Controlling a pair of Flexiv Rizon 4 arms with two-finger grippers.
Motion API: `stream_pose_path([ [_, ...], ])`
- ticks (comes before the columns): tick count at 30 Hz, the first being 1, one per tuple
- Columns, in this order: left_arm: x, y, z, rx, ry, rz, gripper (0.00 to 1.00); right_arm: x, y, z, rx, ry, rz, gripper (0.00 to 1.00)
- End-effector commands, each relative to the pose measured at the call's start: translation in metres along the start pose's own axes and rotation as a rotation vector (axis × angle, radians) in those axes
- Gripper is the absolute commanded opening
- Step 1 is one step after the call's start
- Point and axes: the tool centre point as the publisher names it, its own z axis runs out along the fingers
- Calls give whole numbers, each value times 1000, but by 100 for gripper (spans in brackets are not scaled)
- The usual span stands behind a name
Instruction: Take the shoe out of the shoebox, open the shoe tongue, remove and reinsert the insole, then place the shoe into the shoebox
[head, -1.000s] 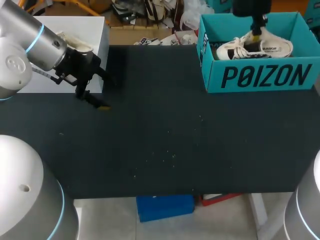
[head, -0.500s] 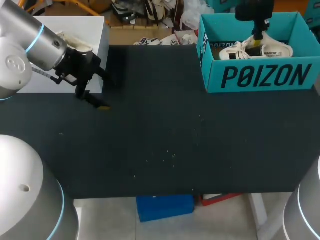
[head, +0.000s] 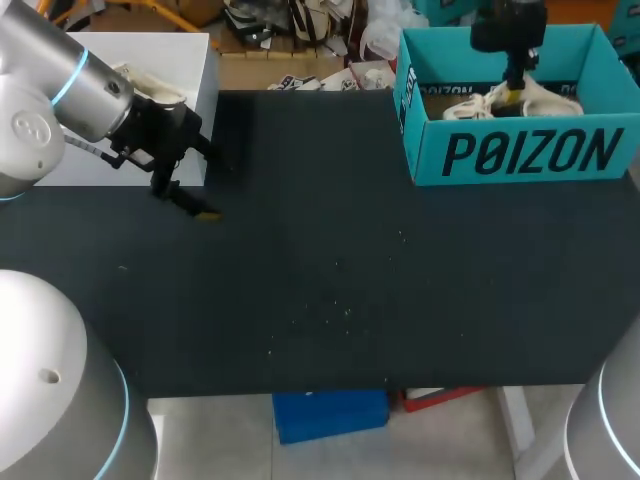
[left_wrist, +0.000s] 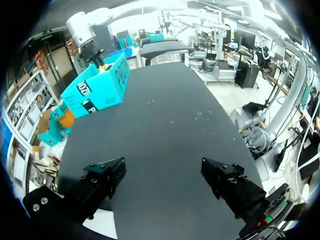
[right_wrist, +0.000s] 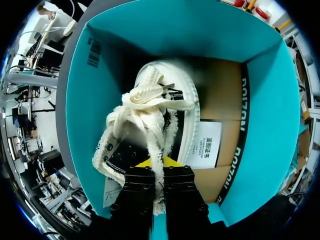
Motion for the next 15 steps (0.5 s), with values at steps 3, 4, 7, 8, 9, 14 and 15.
stream_pose_path([
  [3,0,0,0,-4,-1,-1,100,-9,2,6,-2,37,-2,0],
  [4,0,0,0,-4,-1,-1,100,-9,3,8,-4,41,-2,0],
  [7,0,0,0,-4,-1,-1,100,-10,3,12,-7,50,-4,0],
  [8,0,0,0,-4,-1,-1,100,-9,3,14,-9,53,-4,0],
  [9,0,0,0,-4,-1,-1,100,-9,4,15,-10,57,-7,0],
  [14,0,0,0,-4,-1,-1,100,-9,5,22,-11,72,-13,0],
  [15,0,0,0,-4,-1,-1,100,-9,5,23,-10,74,-12,0],
])
